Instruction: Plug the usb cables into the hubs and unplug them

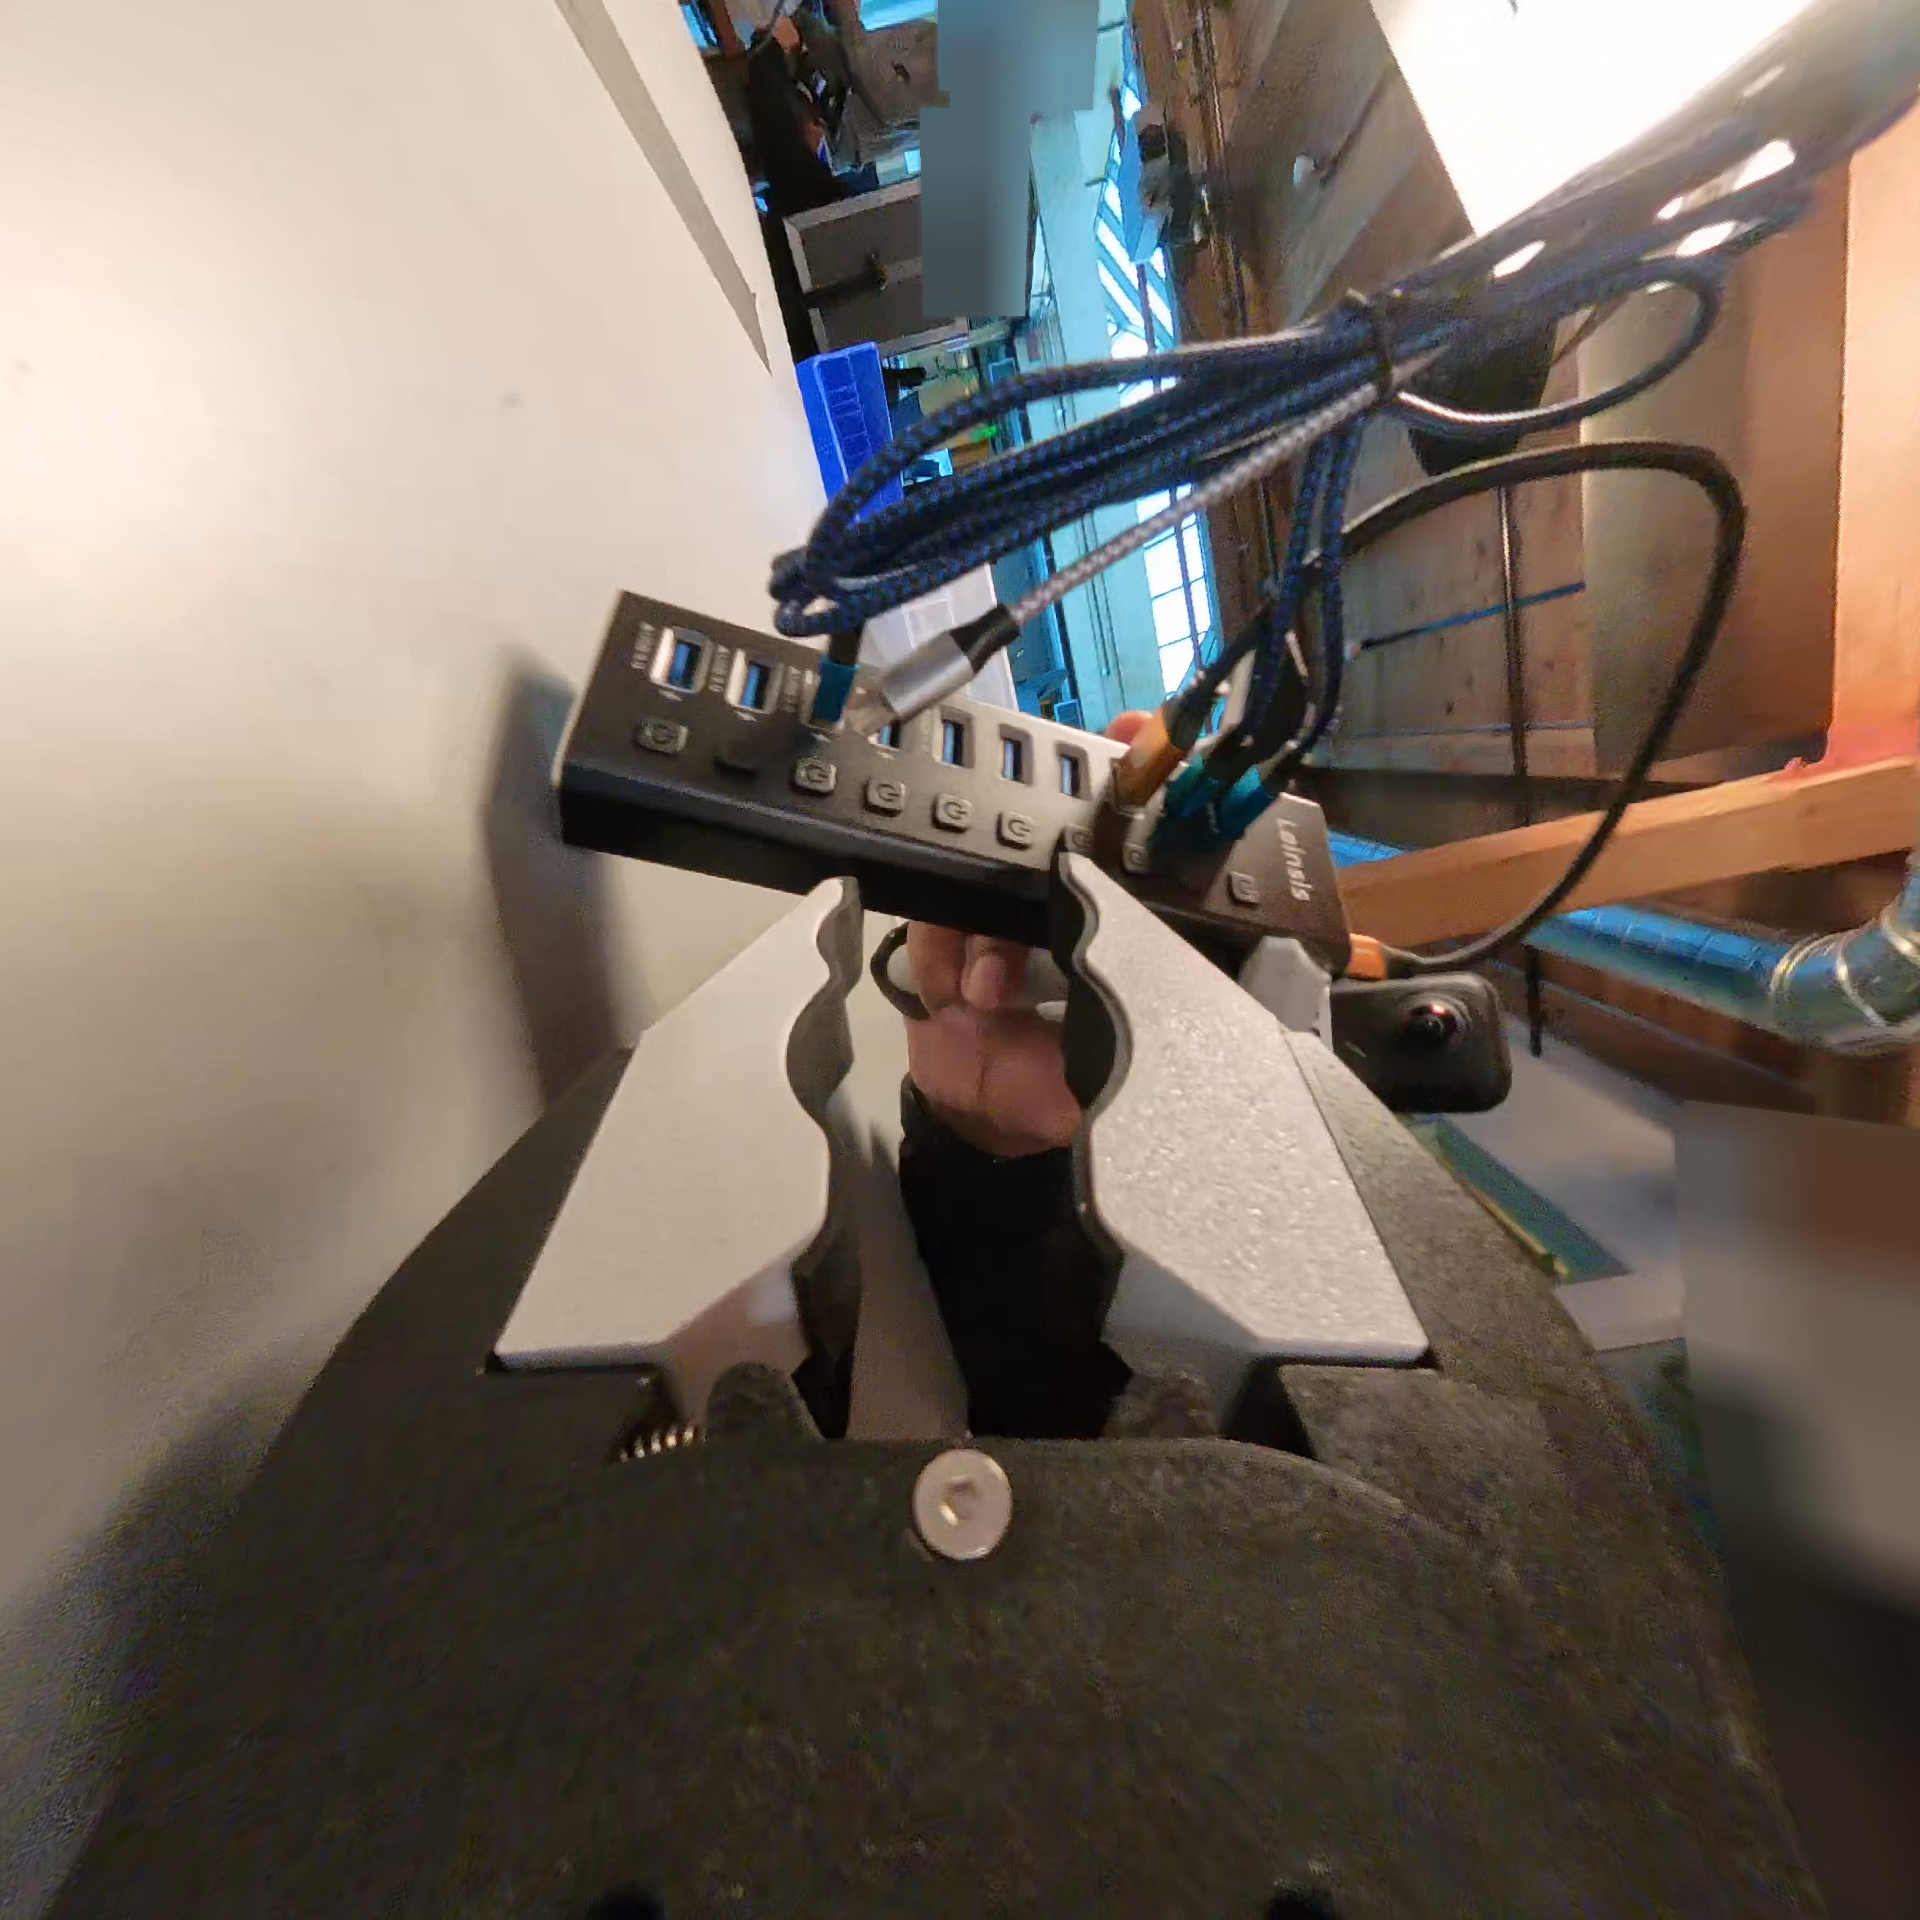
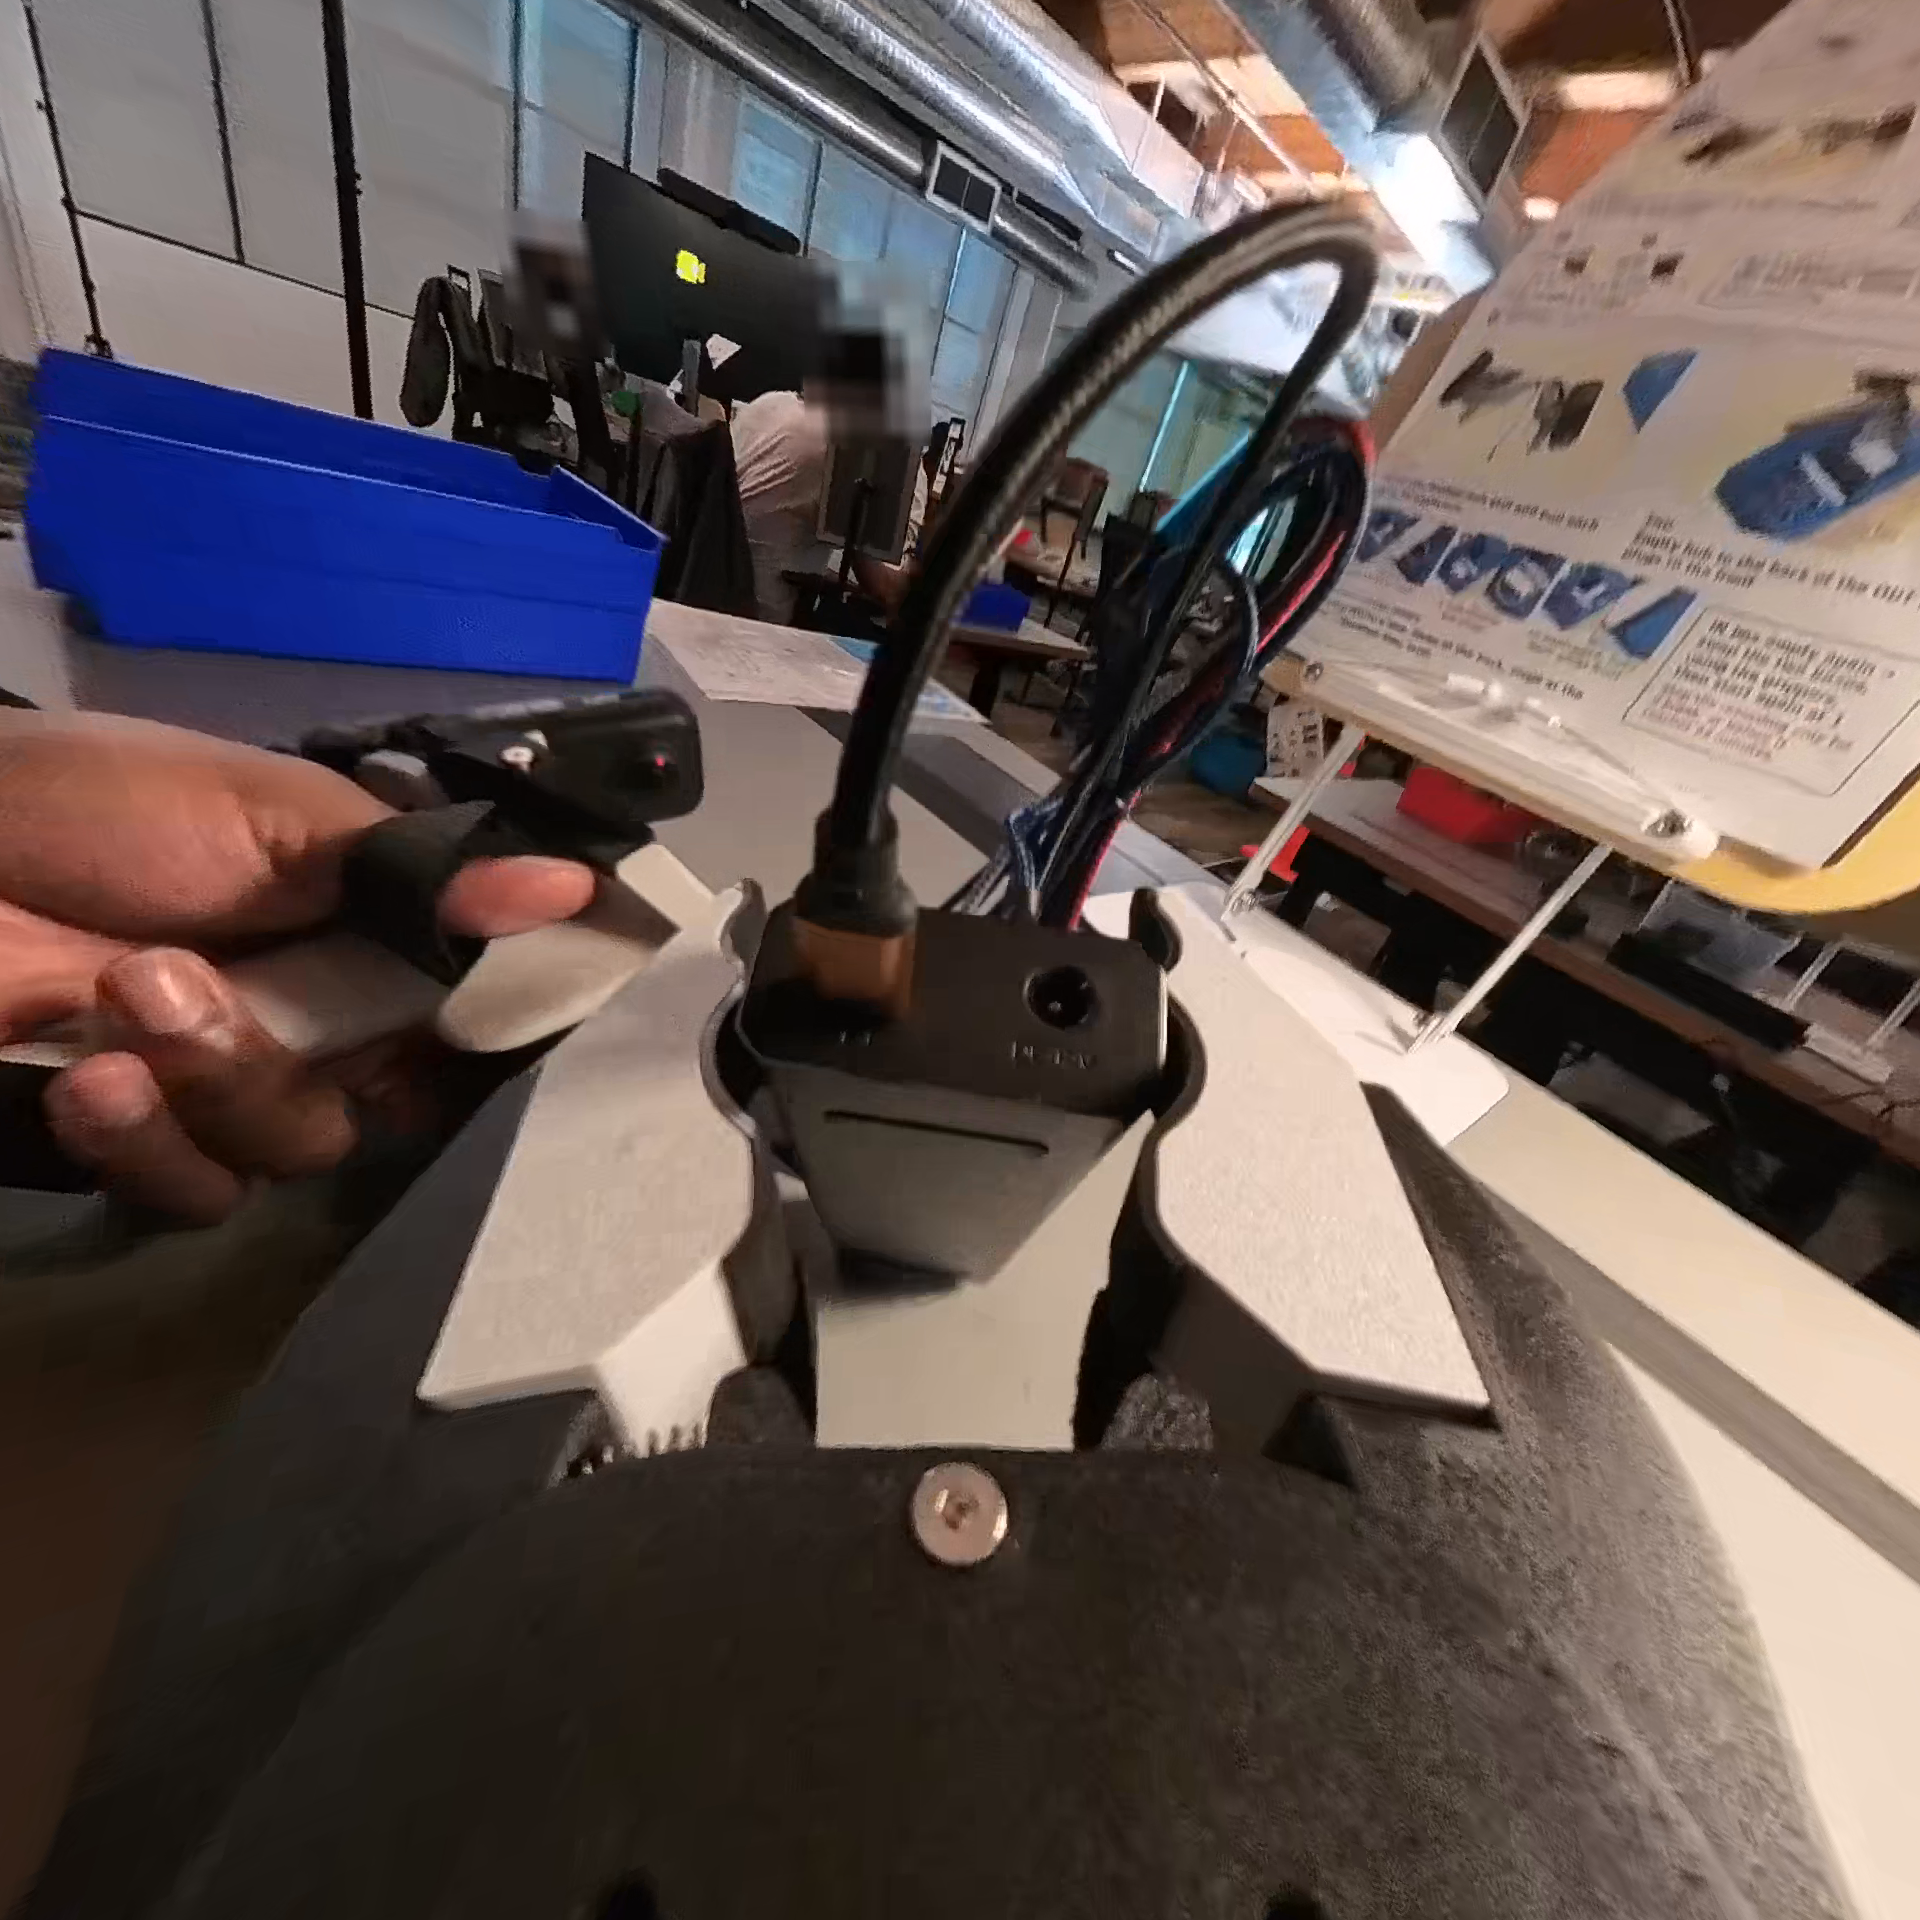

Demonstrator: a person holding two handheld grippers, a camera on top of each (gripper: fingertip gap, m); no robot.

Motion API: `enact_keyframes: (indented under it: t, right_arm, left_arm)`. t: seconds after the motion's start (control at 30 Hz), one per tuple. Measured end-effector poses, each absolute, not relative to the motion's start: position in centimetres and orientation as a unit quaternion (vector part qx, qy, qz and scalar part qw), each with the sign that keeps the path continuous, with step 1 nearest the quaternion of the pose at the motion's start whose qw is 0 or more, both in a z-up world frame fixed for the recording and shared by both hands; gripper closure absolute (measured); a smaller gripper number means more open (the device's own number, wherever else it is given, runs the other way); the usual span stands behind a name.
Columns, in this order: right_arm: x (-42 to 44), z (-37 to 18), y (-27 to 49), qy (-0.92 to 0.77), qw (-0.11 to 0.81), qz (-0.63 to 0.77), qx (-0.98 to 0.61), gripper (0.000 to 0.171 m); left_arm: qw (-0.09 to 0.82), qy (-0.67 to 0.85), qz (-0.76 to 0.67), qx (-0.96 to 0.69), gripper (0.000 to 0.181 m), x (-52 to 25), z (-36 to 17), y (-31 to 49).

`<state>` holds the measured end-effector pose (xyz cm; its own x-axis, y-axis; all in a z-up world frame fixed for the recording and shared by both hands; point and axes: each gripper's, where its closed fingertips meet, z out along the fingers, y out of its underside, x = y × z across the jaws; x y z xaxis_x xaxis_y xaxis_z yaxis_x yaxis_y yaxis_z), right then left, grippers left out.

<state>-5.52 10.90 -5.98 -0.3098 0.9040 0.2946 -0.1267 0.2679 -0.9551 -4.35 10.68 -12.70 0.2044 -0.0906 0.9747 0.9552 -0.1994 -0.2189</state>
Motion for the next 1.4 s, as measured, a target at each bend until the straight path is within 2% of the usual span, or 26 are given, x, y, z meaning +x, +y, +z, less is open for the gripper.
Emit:
enact_keyframes:
  t: [0.17, 0.37, 0.5, 0.8, 0.97, 1.1, 1.17, 1.4]
  right_arm:
    - [-4.9, -4.7, 10.6, -0.618, 0.529, 0.507, -0.285, 0.101]
    - [-4.1, -3.1, 10.6, -0.604, 0.557, 0.507, -0.262, 0.102]
    - [-3.3, -1.4, 10.0, -0.59, 0.58, 0.51, -0.236, 0.102]
    - [-0.1, 2.0, 5.7, -0.558, 0.592, 0.561, -0.152, 0.102]
    - [0.9, 1.0, 2.5, -0.573, 0.584, 0.563, -0.118, 0.102]
    - [-0.2, 0.0, 3.6, -0.571, 0.574, 0.566, -0.154, 0.102]
    - [-0.9, -0.8, 4.4, -0.57, 0.565, 0.569, -0.176, 0.101]
    - [-2.2, -3.2, 4.4, -0.592, 0.568, 0.541, -0.186, 0.101]
  left_arm:
    - [0.487, -0.386, -0.562, -0.546, 0.127, -2.0, -12.9, 11.7]
    - [0.499, -0.404, -0.654, -0.401, 0.107, 0.0, -10.8, 12.2]
    - [0.49, -0.394, -0.686, -0.367, 0.094, 2.7, -9.7, 12.6]
    - [0.507, -0.374, -0.721, -0.289, 0.095, 2.1, -7.2, 11.9]
    - [0.565, -0.37, -0.686, -0.27, 0.106, -0.5, -6.4, 10.6]
    - [0.623, -0.378, -0.627, -0.275, 0.133, -4.0, -6.3, 8.9]
    - [0.65, -0.373, -0.591, -0.299, 0.14, -5.1, -5.9, 8.3]
    - [0.681, -0.362, -0.551, -0.317, 0.146, -6.6, -5.2, 7.4]
